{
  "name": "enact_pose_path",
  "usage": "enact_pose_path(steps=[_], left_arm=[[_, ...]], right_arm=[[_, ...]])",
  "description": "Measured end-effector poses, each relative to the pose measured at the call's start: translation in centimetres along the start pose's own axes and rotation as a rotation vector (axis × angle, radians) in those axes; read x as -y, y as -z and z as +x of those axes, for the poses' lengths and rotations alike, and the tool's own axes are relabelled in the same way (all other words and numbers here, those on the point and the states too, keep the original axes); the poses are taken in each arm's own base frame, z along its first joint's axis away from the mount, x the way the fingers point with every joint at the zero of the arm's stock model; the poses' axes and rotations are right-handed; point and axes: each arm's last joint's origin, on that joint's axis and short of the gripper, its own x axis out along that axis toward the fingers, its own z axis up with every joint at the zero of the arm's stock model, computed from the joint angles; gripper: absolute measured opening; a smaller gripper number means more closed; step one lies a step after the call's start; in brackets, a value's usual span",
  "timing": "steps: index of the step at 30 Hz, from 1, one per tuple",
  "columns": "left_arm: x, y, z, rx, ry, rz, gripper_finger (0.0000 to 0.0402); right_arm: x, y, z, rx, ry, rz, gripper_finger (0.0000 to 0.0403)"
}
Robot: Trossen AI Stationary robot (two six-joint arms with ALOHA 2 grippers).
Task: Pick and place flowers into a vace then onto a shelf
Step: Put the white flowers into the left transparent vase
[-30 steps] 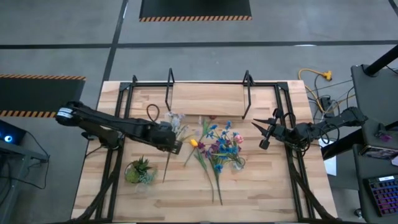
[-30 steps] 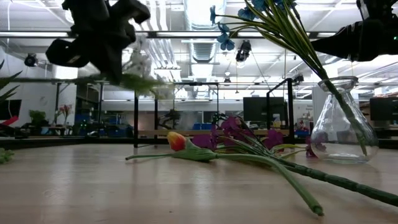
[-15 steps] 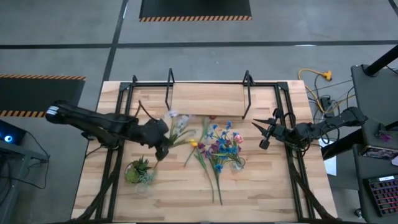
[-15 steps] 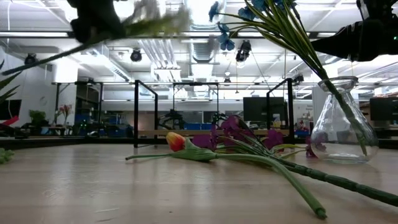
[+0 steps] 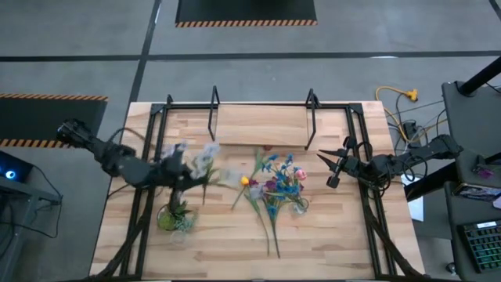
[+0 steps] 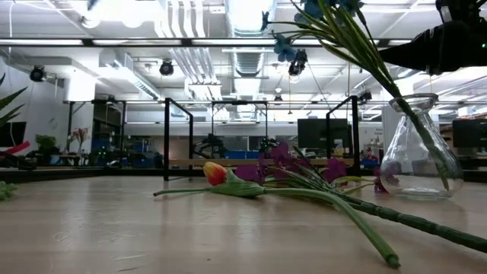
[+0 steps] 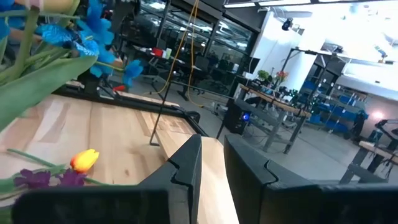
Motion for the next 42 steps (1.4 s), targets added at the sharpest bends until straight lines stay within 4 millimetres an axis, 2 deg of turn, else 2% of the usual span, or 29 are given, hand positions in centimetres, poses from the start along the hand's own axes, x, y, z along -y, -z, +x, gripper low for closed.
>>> enact_pose_path(steps=[9,13,18,29,38,42], left_arm=[[3.9,3.1,-2.3,-0.012,0.279,0.261,0.0008],[4.9,3.6,-3.4,0.016,0.371,0.286,0.0008],[5.2,4.1,-4.3,0.022,0.391,0.258,0.0008],[6.2,5.1,-5.0,-0.009,0.46,0.222,0.0008],[5.8,8.2,-4.0,-0.073,0.405,0.248,0.0008],[5.4,10.0,-3.6,-0.08,0.404,0.209,0.0008]], right_arm=[[0.0,0.0,0.0,0.001,0.0,0.064,0.0059],[0.0,0.0,0.0,0.0,0.0,0.094,0.0059],[0.0,0.0,0.0,0.0,0.0,0.094,0.0059],[0.0,0.0,0.0,-0.002,-0.001,0.092,0.0059],[0.0,0.0,0.0,-0.002,-0.001,0.092,0.0059],[0.0,0.0,0.0,-0.002,-0.001,0.092,0.0059]])
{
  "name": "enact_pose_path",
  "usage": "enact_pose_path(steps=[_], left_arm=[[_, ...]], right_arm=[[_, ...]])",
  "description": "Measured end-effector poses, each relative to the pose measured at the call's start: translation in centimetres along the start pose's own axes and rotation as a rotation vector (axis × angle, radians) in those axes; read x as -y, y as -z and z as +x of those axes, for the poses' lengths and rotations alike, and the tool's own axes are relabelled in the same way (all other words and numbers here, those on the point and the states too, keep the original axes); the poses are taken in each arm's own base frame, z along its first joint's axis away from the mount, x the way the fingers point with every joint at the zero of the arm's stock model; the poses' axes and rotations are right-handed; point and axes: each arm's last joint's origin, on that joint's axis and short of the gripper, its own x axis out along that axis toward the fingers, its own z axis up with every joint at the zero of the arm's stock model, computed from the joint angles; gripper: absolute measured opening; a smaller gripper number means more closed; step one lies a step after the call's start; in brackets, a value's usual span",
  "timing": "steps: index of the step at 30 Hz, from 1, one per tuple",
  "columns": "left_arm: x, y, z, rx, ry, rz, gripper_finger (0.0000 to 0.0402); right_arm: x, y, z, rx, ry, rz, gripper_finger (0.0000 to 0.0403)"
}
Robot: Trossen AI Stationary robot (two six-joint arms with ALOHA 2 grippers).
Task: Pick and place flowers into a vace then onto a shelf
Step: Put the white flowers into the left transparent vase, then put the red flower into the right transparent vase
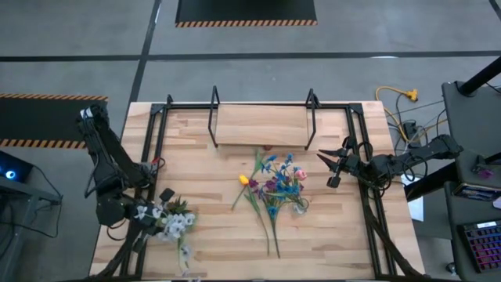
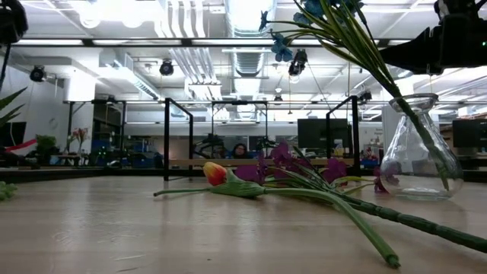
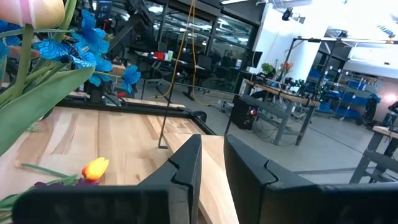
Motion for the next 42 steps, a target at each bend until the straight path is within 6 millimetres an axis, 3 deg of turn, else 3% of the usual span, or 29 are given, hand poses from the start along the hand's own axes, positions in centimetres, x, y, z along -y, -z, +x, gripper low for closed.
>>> enact_pose_path(steps=[9,14,22,29,34,42], left_arm=[[-0.3,4.1,0.9,0.019,0.015,-0.018,0.0008],[-0.4,5.2,0.9,0.008,0.046,-0.049,0.001],[-0.5,5.0,0.6,0.017,0.064,-0.067,0.0046],[-0.7,4.6,0.2,0.04,0.074,-0.071,0.0119],[-0.9,4.3,-0.4,0.027,0.151,-0.164,0.0164],[-2.3,3.6,-2.9,0.027,0.241,-0.38,0.0174]], right_arm=[[0.0,0.0,0.0,0.0,0.0,0.0,0.0059],[0.0,0.0,0.0,0.0,0.0,0.0,0.0059],[0.0,0.0,0.0,0.0,0.0,0.0,0.0059],[0.0,0.0,0.0,-0.001,-0.001,0.0,0.0059],[0.0,0.0,0.0,-0.001,-0.001,0.016,0.0059],[0.0,0.0,0.0,0.0,-0.001,0.018,0.0059]])
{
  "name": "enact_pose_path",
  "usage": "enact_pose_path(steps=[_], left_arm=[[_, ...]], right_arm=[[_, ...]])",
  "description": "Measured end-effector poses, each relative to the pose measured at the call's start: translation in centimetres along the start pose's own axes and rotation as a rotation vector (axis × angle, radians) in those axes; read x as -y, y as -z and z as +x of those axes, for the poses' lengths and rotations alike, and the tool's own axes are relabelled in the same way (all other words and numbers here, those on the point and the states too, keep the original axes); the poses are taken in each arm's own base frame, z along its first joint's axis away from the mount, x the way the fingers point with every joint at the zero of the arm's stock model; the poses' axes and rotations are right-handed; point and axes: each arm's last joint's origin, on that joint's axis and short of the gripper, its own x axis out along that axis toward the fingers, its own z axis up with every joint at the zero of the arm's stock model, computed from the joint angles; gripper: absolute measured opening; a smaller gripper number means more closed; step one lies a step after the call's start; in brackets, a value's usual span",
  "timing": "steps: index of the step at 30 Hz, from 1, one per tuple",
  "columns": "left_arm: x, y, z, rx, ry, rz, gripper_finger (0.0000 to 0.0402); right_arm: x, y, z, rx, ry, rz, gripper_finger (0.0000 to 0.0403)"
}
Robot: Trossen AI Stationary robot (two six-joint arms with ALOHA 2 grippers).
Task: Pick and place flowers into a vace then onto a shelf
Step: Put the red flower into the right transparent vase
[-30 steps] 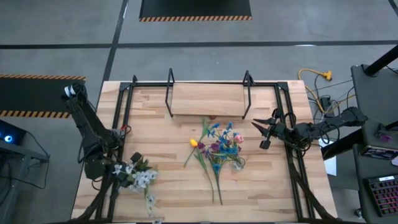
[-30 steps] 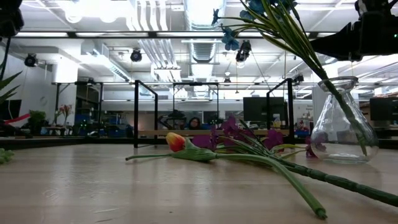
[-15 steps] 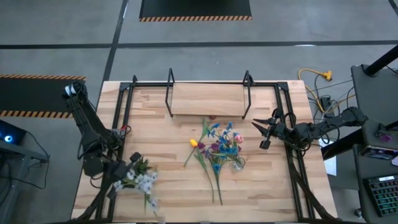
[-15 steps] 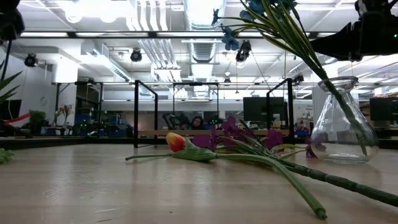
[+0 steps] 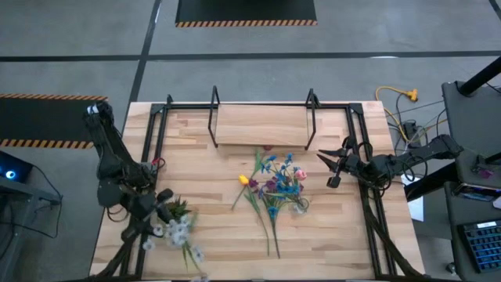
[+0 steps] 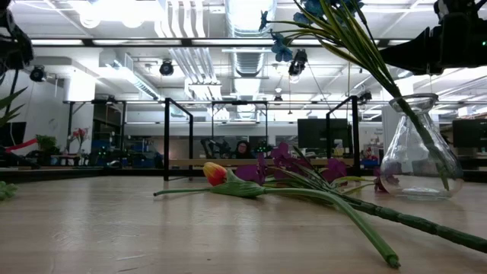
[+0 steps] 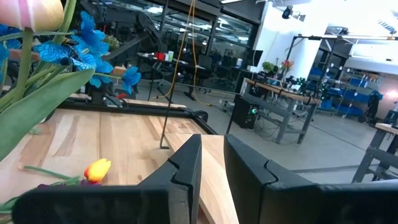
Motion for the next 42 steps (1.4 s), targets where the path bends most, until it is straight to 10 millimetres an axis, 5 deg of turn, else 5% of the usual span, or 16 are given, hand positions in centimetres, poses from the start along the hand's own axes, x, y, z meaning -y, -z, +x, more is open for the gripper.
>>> enact_pose_path(steps=[7,13,19,32,42], left_arm=[[0.1,-2.2,-2.6,0.097,0.062,-0.039,0.0174],[1.1,-5.7,-4.5,0.234,0.043,0.101,0.0174],[2.0,-9.3,-5.3,0.398,-0.32,0.285,0.0174],[4.1,-13.6,-0.1,0.402,-0.686,0.368,0.0174],[1.7,-17.2,5.3,0.227,-0.849,0.343,0.0174]], right_arm=[[0.0,0.0,0.0,0.0,0.0,0.008,0.0059],[0.0,0.0,0.0,0.001,-0.001,0.008,0.0059],[0.0,0.0,0.0,0.001,-0.002,0.008,0.0059],[0.0,0.0,0.0,0.001,-0.002,0.008,0.0059],[0.0,0.0,0.0,0.001,-0.002,0.044,0.0059]])
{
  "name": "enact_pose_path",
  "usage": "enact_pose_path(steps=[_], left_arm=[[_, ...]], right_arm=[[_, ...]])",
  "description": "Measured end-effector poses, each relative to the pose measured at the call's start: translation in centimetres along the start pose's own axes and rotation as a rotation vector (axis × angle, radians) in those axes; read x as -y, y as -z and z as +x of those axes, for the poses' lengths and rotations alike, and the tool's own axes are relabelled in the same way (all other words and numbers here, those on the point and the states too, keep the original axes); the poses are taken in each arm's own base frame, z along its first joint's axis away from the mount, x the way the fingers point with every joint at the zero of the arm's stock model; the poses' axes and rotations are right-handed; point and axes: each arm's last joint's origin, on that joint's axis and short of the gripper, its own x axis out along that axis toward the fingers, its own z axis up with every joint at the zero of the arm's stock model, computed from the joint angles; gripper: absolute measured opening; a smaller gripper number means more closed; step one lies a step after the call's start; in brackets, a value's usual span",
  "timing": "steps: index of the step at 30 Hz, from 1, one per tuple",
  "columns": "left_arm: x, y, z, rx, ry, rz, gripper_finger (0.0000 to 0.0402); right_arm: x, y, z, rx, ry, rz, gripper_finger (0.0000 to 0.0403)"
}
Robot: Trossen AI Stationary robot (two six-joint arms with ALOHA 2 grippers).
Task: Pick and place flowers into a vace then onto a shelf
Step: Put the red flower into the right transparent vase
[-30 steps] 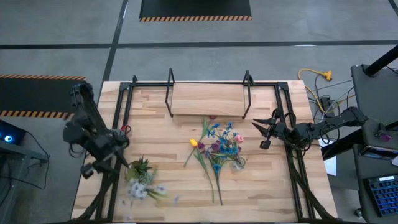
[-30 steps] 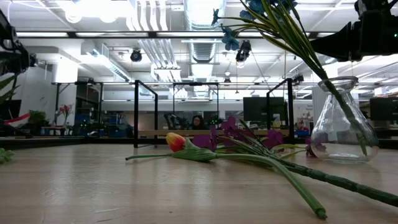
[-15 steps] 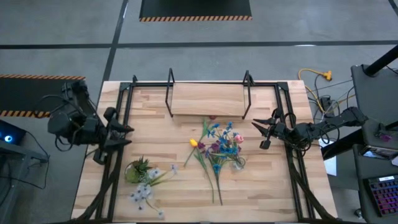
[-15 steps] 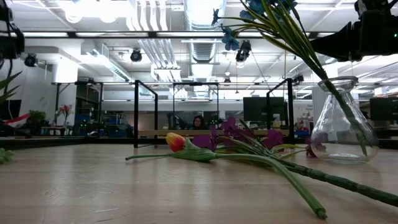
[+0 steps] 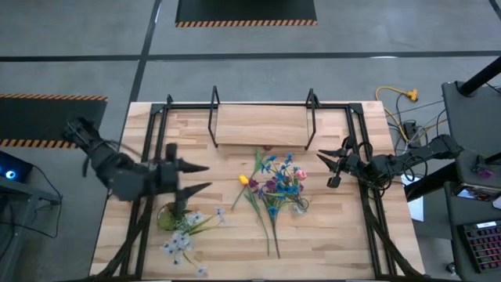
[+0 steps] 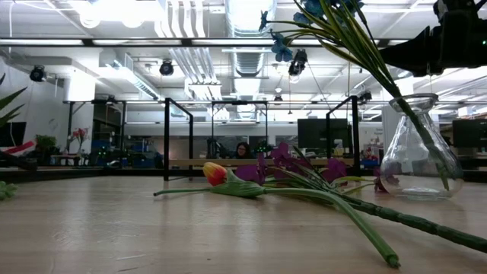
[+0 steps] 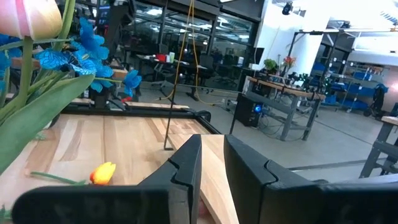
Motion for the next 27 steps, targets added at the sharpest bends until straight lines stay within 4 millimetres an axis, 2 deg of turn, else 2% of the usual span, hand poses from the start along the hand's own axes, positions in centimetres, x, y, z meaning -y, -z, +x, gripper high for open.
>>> enact_pose_path(steps=[7,15,19,27], left_arm=[[0.6,0.3,5.6,-0.156,-0.134,0.044,0.0174],[-0.1,0.9,12.1,-0.338,-0.154,0.024,0.0174],[-0.8,1.4,14.5,-0.423,-0.238,0.01,0.0174],[-1.3,4.2,18.0,-0.602,-0.316,-0.031,0.0174]], right_arm=[[0.0,0.0,0.0,0.0,0.0,0.009,0.0059],[0.0,0.0,0.0,-0.001,-0.001,0.008,0.0059],[0.0,0.0,0.0,-0.002,0.0,0.007,0.0059],[0.0,0.2,0.0,-0.016,-0.004,-0.01,0.0059]])
